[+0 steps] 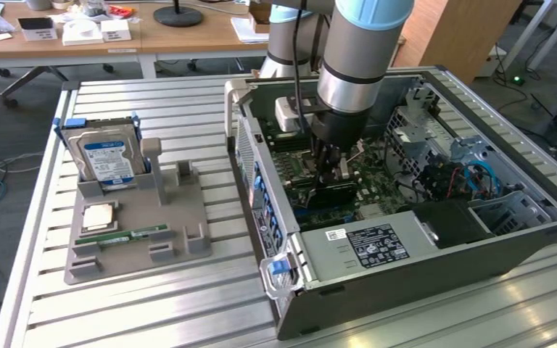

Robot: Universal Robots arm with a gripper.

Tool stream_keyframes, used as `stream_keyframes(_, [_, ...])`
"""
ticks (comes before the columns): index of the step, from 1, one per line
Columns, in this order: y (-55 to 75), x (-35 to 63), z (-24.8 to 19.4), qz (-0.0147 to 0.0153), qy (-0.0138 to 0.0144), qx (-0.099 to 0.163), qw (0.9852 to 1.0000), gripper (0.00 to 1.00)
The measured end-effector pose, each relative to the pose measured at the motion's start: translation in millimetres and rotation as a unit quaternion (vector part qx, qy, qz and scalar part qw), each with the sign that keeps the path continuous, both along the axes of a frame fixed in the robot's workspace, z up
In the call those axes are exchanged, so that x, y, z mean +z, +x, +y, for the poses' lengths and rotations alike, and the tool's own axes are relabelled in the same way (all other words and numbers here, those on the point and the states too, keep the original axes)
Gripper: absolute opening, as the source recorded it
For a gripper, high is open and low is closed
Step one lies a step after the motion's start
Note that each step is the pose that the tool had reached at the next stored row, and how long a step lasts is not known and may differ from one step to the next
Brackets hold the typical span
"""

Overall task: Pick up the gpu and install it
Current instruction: 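Press down on the gpu until it lock into place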

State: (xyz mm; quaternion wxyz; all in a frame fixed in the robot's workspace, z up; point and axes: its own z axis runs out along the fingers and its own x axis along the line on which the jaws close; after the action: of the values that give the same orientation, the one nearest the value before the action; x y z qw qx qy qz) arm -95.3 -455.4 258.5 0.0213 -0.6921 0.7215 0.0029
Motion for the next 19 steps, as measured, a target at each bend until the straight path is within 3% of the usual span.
stream_keyframes(19, [-1.1, -0.3, -0.1, 0.0001, 0.0001, 0.000, 1.0000, 0.11])
